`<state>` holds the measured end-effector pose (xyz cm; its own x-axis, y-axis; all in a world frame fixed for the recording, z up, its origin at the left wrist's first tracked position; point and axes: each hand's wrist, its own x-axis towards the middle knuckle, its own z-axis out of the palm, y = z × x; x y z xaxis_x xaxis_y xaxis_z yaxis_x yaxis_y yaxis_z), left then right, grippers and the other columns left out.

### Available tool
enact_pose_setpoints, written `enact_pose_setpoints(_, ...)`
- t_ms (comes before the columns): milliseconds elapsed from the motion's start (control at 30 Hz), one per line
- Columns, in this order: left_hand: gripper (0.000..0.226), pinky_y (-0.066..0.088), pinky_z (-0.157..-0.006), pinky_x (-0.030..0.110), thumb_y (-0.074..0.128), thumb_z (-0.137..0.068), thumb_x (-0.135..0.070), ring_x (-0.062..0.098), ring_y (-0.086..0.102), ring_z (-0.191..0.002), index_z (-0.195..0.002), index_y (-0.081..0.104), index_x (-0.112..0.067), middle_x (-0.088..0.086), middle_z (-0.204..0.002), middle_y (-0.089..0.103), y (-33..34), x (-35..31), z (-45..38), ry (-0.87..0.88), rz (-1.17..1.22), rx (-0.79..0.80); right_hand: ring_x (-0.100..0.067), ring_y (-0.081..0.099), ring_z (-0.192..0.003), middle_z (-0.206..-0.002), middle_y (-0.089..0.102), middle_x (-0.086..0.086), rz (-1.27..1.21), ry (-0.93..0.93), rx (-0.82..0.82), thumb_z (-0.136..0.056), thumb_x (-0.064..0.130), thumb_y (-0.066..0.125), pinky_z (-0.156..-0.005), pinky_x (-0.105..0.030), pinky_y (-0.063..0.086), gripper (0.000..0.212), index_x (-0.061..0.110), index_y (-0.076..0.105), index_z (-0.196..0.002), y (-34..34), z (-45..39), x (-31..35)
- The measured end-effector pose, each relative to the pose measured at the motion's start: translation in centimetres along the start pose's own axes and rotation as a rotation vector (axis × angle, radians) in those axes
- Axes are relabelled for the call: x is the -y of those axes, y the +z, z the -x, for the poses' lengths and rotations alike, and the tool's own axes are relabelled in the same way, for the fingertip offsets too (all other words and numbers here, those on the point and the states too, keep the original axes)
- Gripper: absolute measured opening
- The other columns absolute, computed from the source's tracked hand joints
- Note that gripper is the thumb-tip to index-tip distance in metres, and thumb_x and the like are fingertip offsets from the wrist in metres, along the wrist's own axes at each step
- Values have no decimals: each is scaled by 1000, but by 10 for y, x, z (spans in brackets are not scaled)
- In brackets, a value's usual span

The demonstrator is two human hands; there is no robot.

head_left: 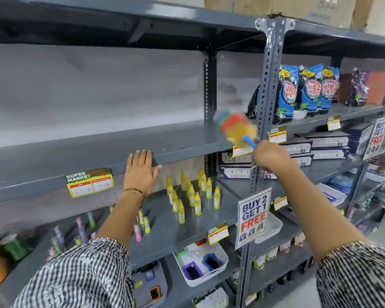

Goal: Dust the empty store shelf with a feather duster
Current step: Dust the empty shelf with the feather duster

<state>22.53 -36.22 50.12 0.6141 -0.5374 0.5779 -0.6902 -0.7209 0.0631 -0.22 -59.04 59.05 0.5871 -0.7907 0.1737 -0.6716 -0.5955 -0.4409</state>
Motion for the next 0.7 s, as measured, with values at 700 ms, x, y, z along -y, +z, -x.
enact_pose_setpoints(700, 66, 10, -117, 54, 42, -94, -40, 44, 21, -139, -136, 28, 9, 32, -146, 31, -34, 85, 48, -326, -81, -113, -33, 57, -85, -112, 64, -18, 69, -606, 319, -94, 9, 41, -57, -28, 41, 34, 6, 52, -126, 43, 133, 187)
